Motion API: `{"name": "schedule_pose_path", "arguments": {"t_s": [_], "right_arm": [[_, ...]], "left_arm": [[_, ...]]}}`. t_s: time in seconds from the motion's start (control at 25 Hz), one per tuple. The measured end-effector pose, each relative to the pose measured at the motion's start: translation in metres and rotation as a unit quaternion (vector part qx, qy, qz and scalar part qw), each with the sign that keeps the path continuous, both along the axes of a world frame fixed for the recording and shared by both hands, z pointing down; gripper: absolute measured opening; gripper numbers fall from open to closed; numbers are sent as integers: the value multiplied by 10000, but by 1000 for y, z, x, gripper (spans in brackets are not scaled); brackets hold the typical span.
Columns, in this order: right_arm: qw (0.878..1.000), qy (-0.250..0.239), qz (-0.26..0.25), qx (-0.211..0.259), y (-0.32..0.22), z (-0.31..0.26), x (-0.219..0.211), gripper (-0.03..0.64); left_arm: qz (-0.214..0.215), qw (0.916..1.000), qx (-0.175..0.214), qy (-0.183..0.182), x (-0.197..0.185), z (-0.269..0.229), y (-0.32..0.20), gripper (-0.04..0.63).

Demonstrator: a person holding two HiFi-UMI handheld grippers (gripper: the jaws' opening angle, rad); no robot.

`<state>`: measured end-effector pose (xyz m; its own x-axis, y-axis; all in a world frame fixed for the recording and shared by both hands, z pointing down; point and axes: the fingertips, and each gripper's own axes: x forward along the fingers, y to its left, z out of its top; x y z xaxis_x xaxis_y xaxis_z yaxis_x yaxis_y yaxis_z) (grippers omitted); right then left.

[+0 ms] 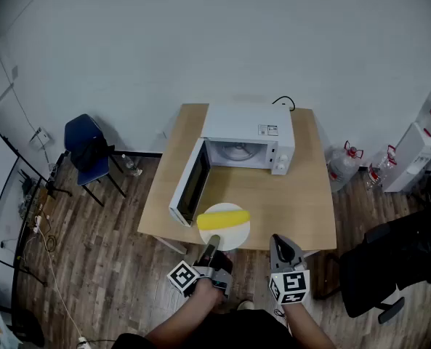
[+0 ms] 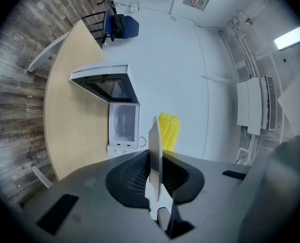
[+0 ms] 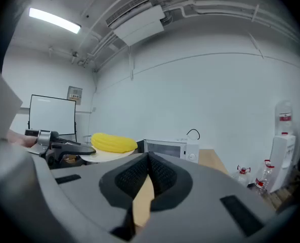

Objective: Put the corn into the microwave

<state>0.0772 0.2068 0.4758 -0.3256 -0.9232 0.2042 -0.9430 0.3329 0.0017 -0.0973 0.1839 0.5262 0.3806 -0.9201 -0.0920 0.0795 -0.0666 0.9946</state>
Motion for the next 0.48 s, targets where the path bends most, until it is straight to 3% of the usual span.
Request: {"name": "schedule_pose_path", "arguments": {"t_s": [0.48], "right_arm": [[9998,-202,45,-16,1,4,20,60]], "left_arm": [[-102,9999,-34,134,10,-8,0,32]]}}
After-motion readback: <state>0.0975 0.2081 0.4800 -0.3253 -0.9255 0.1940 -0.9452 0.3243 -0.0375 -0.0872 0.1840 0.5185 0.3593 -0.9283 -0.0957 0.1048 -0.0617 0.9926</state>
